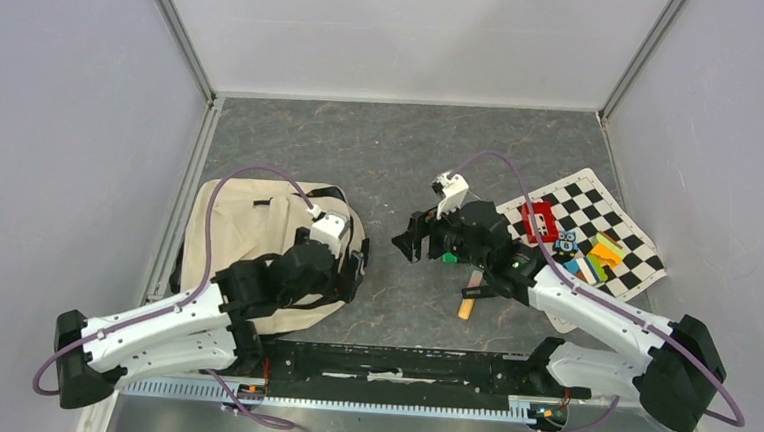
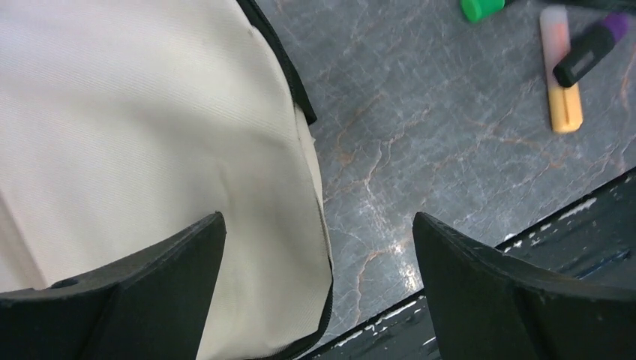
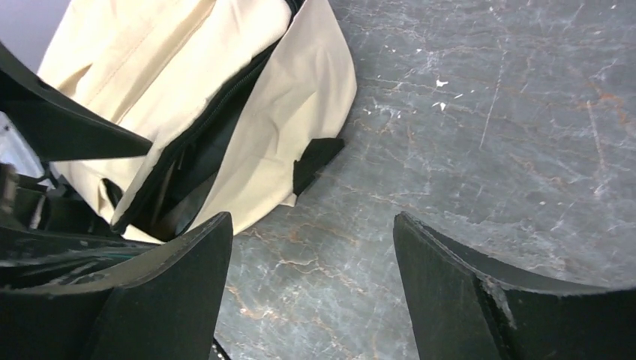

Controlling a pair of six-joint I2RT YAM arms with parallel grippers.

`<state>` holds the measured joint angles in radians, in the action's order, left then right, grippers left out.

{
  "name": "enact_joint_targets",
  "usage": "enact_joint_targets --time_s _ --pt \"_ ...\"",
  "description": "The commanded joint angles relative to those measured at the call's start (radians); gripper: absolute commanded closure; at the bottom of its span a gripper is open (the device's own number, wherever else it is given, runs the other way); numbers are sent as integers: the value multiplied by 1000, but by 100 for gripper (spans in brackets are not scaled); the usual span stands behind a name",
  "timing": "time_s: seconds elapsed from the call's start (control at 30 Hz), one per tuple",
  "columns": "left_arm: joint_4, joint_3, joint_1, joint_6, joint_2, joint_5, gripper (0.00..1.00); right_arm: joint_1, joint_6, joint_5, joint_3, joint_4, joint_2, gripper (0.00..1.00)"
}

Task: Pack the student bag
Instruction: Place the book in the student bag, then zip the student bag at the center of the board.

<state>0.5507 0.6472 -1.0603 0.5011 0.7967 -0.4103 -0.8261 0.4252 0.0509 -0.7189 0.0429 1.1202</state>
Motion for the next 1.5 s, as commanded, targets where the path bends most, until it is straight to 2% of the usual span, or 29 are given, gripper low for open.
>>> enact_joint_targets --time_s 0.0,0.23,0.4,0.6,0.67,0.73,0.87,0.93,0.97,1.17,1.3,1.33,1.37,1.47 --pt "33 155 76 25 -18 -3 0 4 -111 -16 -117 -69 45 16" --pt "195 284 388 -93 51 68 0 3 -143 87 -313 -54 254 17" --pt "198 309 618 -171 180 155 0 -11 -133 179 -458 -49 424 19" --pt "147 339 727 -224 356 116 0 -77 -161 158 -585 -72 574 19" --pt "130 346 743 -237 418 102 0 -107 -171 106 -583 -91 610 23" --pt "127 364 752 -246 485 83 0 -129 -157 69 -553 -100 631 33" --pt "120 412 754 -276 570 44 0 -173 -111 76 -433 -68 618 81" --pt "112 431 755 -286 598 27 0 -200 -90 82 -372 -51 600 98" --pt "109 438 757 -286 608 26 0 -214 -76 89 -342 -50 588 100" --pt "64 414 760 -265 592 33 2 -284 -1 112 -188 20 517 100" --pt "61 391 760 -265 601 116 3 -300 25 116 -138 23 454 100" --pt "59 387 760 -267 608 142 4 -300 23 108 -139 9 435 96" --pt "50 383 760 -271 614 179 3 -300 12 89 -149 -13 418 84" --pt "9 386 760 -266 621 266 3 -295 -43 18 -211 -109 368 63"
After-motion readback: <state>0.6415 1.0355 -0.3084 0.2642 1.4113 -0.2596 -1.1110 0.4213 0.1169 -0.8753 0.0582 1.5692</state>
